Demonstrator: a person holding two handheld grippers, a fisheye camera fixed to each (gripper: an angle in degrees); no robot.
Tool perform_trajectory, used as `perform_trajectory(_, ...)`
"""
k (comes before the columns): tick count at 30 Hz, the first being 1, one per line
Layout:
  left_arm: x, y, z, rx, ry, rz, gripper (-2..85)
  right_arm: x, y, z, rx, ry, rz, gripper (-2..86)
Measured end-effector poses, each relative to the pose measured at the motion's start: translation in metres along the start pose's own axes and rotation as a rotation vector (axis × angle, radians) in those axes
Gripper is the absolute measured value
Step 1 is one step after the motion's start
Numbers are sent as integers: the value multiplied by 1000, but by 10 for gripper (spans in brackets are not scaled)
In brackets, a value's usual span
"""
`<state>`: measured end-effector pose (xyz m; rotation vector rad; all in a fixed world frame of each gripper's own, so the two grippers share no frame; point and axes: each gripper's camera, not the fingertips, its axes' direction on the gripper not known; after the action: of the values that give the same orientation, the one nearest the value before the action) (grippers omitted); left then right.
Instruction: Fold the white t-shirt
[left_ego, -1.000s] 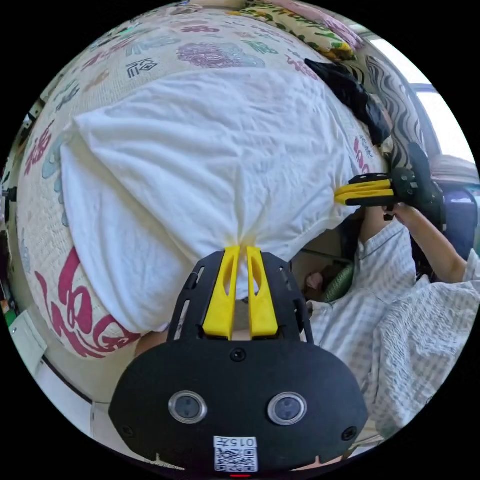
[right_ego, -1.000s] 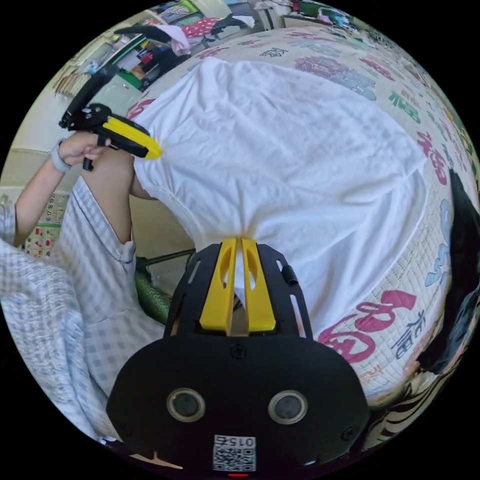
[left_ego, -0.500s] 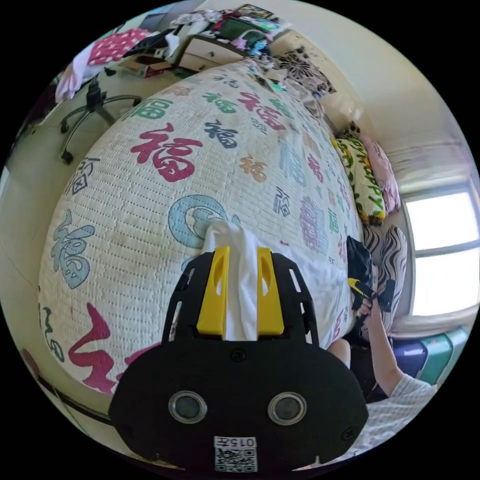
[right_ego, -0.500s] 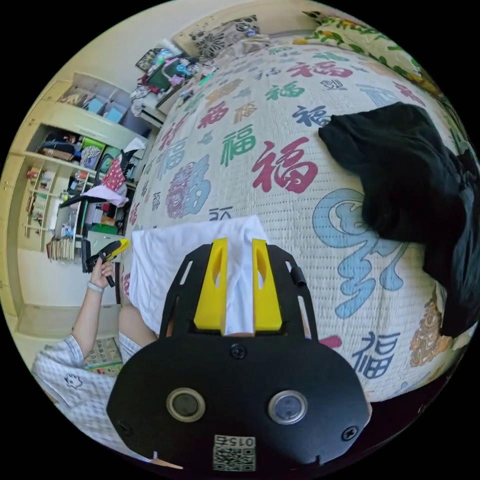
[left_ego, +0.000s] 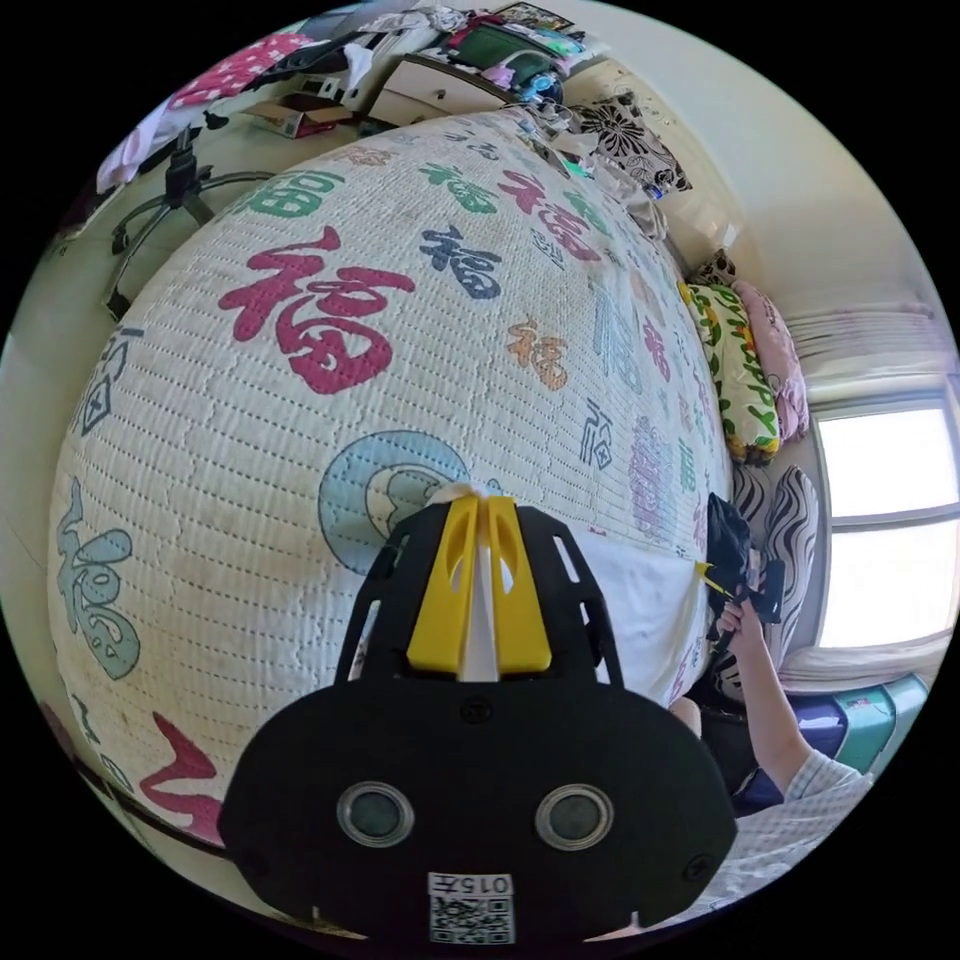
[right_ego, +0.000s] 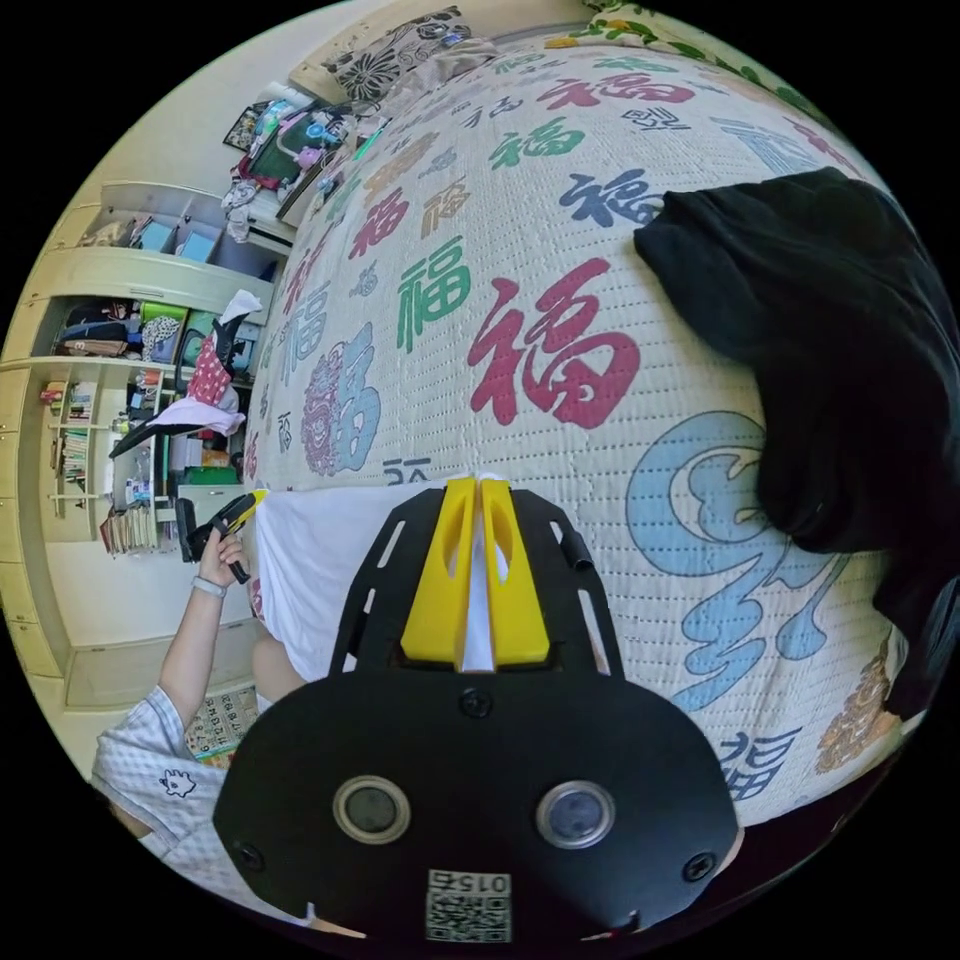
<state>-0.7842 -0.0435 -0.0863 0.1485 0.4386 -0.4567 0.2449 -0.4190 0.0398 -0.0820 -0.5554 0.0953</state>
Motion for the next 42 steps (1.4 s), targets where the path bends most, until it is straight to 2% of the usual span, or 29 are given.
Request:
perform_trajectory(5, 1, 15, -17, 5, 5, 40, 51, -25, -9, 6, -6, 13, -2, 33)
perform_trajectory(10, 7, 77, -82, -17, -99, 204, 76, -60, -12, -15, 27, 249, -77, 54)
perform_trajectory(14, 1, 135, -93, -104, -199, 213, 72, -140, -18, -11, 27, 253, -321, 61)
perform_trajectory(16, -5, 165, -82, -210, -228, 185, 73, -191, -23, 7, -10, 243, -464, 65)
perform_trajectory(18, -7, 179, -70, -275, -228, 168, 74, -265, -27, 38, -66, 180, -641, 69)
perform_trajectory(21, -3, 192, -52, -365, -288, 185, 75, -351, -30, 86, -154, 79, -795, 73)
perform_trajectory(24, 8, 193, -39, -373, -266, 233, 72, -421, -29, 137, -228, 120, -913, 78)
perform_trajectory(33, 27, 196, -17, -417, -252, 218, 62, -531, -52, 222, -303, 191, -976, 93)
perform_trajectory(38, 39, 208, -15, -385, -264, 193, 68, -566, -64, 258, -366, 301, -1013, 95)
perform_trajectory(42, 57, 209, 1, -433, -287, 211, 70, -580, -71, 287, -427, 365, -1002, 73)
